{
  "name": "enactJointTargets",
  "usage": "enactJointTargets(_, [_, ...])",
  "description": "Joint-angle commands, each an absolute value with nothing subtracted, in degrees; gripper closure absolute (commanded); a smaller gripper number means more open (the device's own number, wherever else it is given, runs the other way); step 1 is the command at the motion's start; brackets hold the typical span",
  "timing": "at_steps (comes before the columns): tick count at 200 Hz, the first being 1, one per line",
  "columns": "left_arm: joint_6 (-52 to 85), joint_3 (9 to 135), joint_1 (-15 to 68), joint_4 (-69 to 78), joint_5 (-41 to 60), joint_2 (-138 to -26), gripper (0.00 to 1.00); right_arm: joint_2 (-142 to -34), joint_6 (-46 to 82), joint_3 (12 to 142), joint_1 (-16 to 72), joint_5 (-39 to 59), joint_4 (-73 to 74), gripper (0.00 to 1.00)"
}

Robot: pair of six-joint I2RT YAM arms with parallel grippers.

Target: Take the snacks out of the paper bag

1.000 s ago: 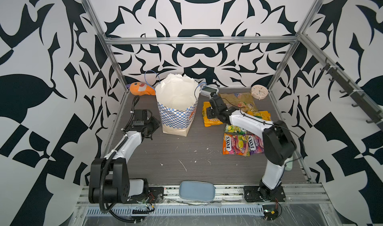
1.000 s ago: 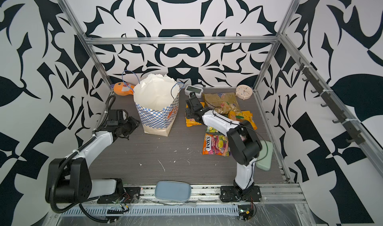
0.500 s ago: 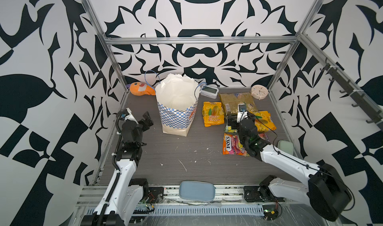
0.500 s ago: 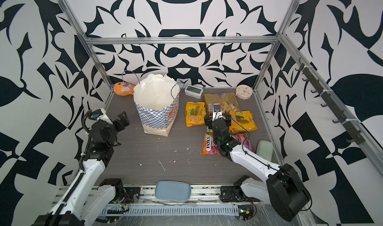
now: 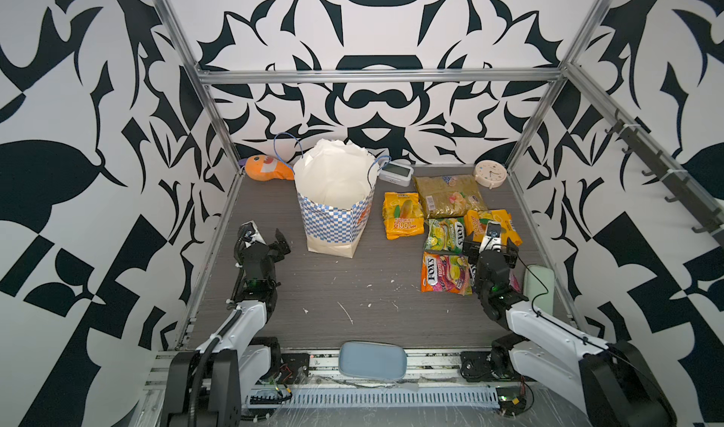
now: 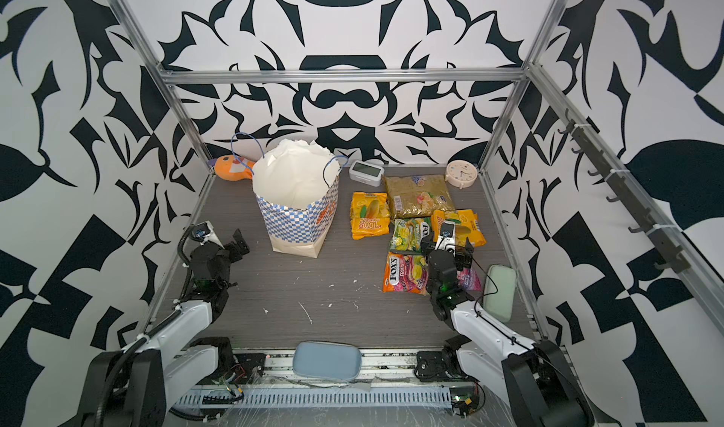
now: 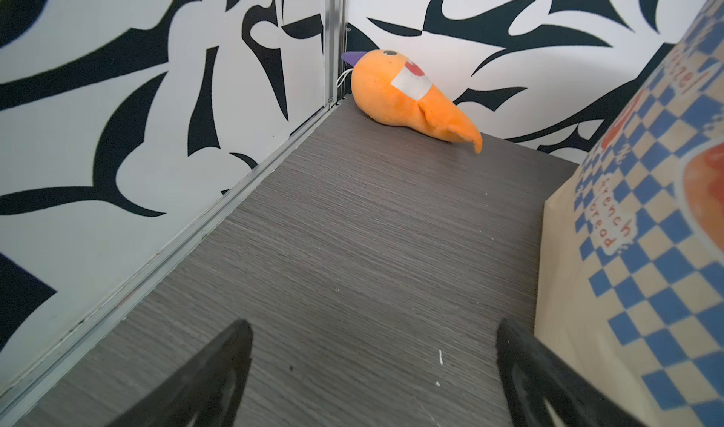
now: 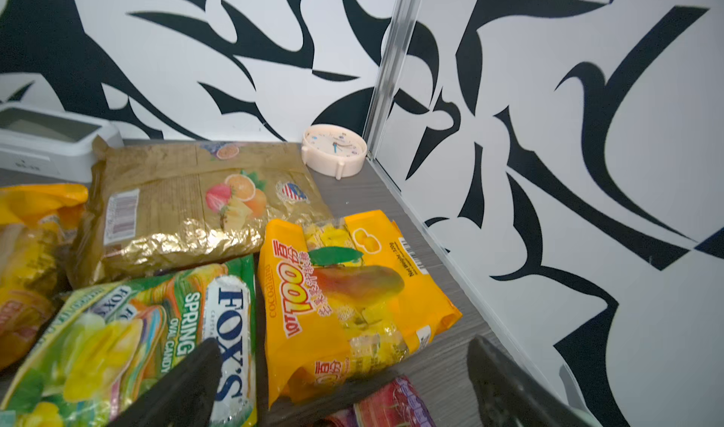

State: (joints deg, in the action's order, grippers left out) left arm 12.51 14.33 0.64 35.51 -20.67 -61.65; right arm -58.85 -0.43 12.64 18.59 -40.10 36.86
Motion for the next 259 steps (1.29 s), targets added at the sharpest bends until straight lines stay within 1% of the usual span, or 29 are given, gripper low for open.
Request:
enactJointTargets(1, [10.9, 12.6, 0.6, 46.3, -19.9, -66.7, 0.00, -63.3, -0.4, 12.3, 18.5, -41.3, 46.0, 0.01])
enactJointTargets(20, [9.1, 12.6, 0.6, 50.9, -18.6, -71.2, 0.01, -70.3, -1.2, 12.1, 18.5, -41.2, 53.6, 0.00])
enactJointTargets(38, [6.3, 12.3, 0.7, 52.2, -15.9, -71.5, 0.00, -76.4, -3.2, 12.4, 18.5, -40.6, 59.4, 0.01])
enactJointTargets(54, [4.7, 11.0, 0.7, 56.5, -14.5, -72.6, 0.00, -81.3, -6.0, 11.8, 18.4, -38.6, 67.1, 0.00])
enactJointTargets(63, [4.0, 10.1, 0.6, 59.9, -13.8, -75.1, 0.01, -83.3, -7.3, 12.5, 18.5, -38.6, 67.7, 0.01])
enactJointTargets(76, [3.3, 9.1, 0.6, 64.3, -13.1, -77.6, 0.01, -84.5, -6.5, 12.8, 18.3, -36.4, 67.1, 0.01])
enactJointTargets(97, [2.5, 9.4, 0.6, 69.7, -12.2, -82.8, 0.01, -86.1, -7.1, 11.4, 18.2, -35.1, 71.3, 0.01])
enactJointTargets(121, [1.8, 10.8, 0.5, 70.9, -10.6, -87.0, 0.00, -86.8, -7.6, 10.6, 17.6, -30.8, 72.5, 0.00])
enactJointTargets(148, [0.2, 11.9, 0.5, 72.2, -7.5, -90.2, 0.01, -87.3, -6.2, 10.4, 15.8, -28.8, 72.8, 0.01])
enactJointTargets(174, [0.0, 13.4, 0.5, 68.0, -6.9, -89.3, 0.00, -87.5, -5.1, 11.4, 14.1, -24.9, 70.0, 0.01])
enactJointTargets(198, [0.1, 16.7, 0.4, 60.7, -6.9, -88.4, 0.00, -89.4, -4.6, 11.7, 13.4, -24.6, 71.1, 0.01])
enactJointTargets(212, [1.0, 18.7, -0.4, 56.9, -6.7, -88.8, 0.01, -90.5, -3.5, 13.5, 12.2, -23.0, 68.1, 0.00])
enactJointTargets(222, [2.7, 20.6, -2.1, 53.2, -4.8, -88.8, 0.00, -91.0, -3.5, 15.3, 11.9, -23.2, 66.3, 0.01])
enactJointTargets(233, [6.0, 22.5, -3.8, 49.5, -6.4, -88.9, 0.00, -90.1, -2.5, 17.7, 11.0, -22.3, 60.1, 0.00])
enactJointTargets(246, [6.3, 22.4, -4.7, 49.7, -5.2, -88.6, 0.01, -89.4, 0.7, 20.1, 7.4, -18.5, 54.0, 0.00])
enactJointTargets(252, [6.2, 22.3, -4.7, 50.1, -5.3, -88.8, 0.01, -89.2, 1.5, 19.9, 6.0, -16.2, 53.6, 0.00])
enactJointTargets(259, [6.2, 21.9, -4.7, 50.7, -5.2, -88.7, 0.00, -89.1, 1.6, 19.7, 5.6, -16.0, 53.7, 0.00])
